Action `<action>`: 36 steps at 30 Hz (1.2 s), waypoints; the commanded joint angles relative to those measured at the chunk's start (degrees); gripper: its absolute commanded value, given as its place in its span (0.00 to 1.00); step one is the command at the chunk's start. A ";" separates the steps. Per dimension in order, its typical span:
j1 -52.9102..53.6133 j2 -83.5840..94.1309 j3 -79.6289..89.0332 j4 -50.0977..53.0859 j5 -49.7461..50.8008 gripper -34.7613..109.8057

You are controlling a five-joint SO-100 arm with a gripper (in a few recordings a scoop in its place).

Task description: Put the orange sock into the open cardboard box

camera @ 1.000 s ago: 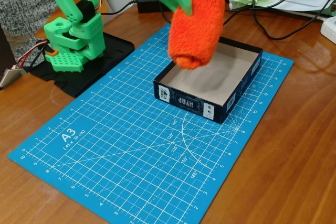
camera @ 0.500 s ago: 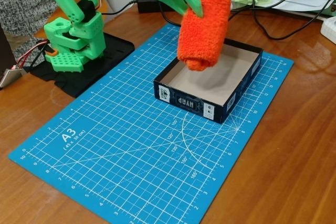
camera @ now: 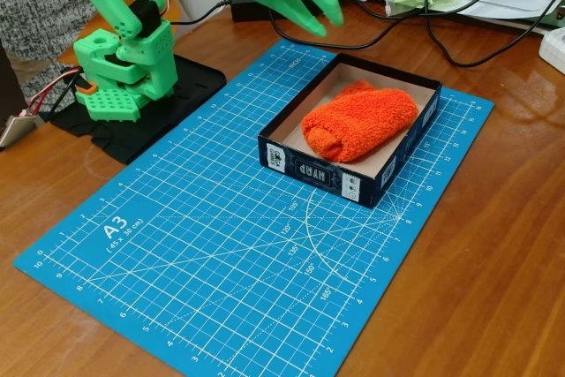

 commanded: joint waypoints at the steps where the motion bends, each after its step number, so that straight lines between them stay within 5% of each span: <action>1: 4.39 13.89 6.24 0.62 -1.41 0.29; 8: 16.26 45.79 26.98 16.44 -7.47 0.27; 14: 19.16 61.44 44.56 14.68 -13.97 0.26; 36: 18.63 62.05 56.34 7.12 -11.07 0.24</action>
